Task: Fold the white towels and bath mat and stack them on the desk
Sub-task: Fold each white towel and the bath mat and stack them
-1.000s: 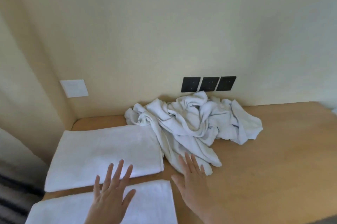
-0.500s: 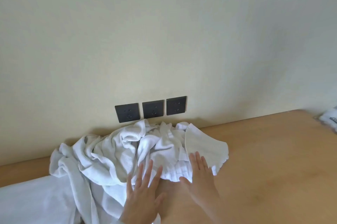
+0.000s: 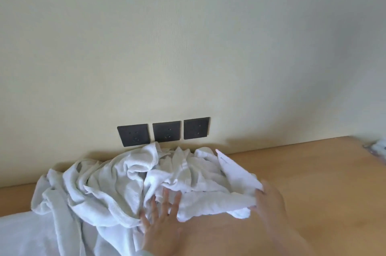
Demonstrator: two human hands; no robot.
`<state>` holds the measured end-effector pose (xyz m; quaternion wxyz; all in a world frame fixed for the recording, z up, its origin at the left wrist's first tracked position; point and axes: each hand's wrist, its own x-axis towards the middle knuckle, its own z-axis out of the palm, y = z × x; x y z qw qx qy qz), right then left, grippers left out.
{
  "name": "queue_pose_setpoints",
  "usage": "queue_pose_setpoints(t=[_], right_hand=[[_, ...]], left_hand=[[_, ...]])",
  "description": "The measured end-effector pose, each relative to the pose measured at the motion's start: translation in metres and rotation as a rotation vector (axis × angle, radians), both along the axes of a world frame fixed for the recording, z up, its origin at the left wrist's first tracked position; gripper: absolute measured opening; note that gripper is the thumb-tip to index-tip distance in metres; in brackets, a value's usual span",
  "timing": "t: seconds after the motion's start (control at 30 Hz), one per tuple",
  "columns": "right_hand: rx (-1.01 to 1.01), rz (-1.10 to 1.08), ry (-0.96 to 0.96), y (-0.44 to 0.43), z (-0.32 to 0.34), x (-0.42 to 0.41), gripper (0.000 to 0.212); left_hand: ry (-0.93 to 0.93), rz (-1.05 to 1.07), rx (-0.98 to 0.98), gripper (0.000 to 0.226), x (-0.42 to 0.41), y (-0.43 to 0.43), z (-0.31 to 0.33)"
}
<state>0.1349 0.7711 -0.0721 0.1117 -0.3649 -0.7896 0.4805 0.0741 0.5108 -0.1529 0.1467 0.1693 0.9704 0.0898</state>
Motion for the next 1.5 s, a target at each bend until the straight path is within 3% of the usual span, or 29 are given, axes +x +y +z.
queue_pose_setpoints(t=[0.13,0.23,0.3,0.4,0.53,0.67,0.87,0.97,1.0,1.07,1.1,1.13,1.2,1.23,1.33,1.4,1.5], right_hand=[[-0.011,-0.157,0.171,0.065,0.061,0.025,0.013],[-0.199,-0.234,0.376,0.110,0.100,0.027,0.016],[-0.303,-0.243,0.450,0.133,0.111,0.022,0.018],[-0.393,-0.212,0.497,0.166,0.108,0.015,0.034],[-0.516,-0.074,0.457,0.210,0.106,0.021,0.025],[-0.620,-0.002,0.437,0.252,0.113,0.034,0.026],[-0.821,0.211,0.353,0.293,0.140,0.052,0.027],[-0.921,0.219,0.395,0.326,0.165,0.062,0.026],[-0.929,0.221,0.438,0.343,0.173,0.065,0.031],[-0.962,0.203,0.510,0.381,0.178,0.065,0.080],[-0.943,0.111,0.484,0.396,0.168,0.063,0.097],[-0.905,0.049,0.464,0.409,0.155,0.063,0.093],[-0.756,-0.048,0.353,0.423,0.104,0.063,0.044],[-0.628,-0.076,0.234,0.423,0.073,0.064,0.038],[-0.377,-0.044,-0.091,0.378,0.008,0.086,0.072],[-0.166,0.069,-0.150,0.332,-0.022,0.106,0.065],[0.281,0.465,-0.022,0.266,-0.069,0.135,0.054]], left_hand=[[0.012,0.112,0.010,0.111,-0.013,0.009,0.022],[0.013,0.222,0.045,0.070,-0.016,0.013,0.034],[-0.028,0.266,0.042,0.063,-0.014,0.020,0.037],[-0.074,0.346,0.021,0.065,-0.009,0.045,0.042],[-0.072,0.404,-0.003,0.075,0.008,0.095,0.041],[-0.043,0.522,0.094,0.084,0.029,0.155,0.047],[0.054,0.326,0.131,0.105,0.072,0.248,0.059],[-0.002,0.370,0.068,0.098,0.083,0.251,0.064],[-0.009,0.402,0.045,0.093,0.083,0.247,0.065],[0.014,0.440,0.002,0.089,0.083,0.239,0.067],[0.024,0.440,-0.030,0.090,0.083,0.236,0.067],[0.021,0.425,-0.050,0.091,0.082,0.235,0.069],[-0.025,0.401,-0.035,0.090,0.084,0.243,0.068],[-0.041,0.392,0.004,0.087,0.088,0.252,0.066],[-0.037,0.314,0.106,0.087,0.101,0.279,0.051],[-0.003,0.216,0.079,0.086,0.115,0.296,0.039],[-0.040,0.148,0.059,0.086,0.140,0.320,0.027]])
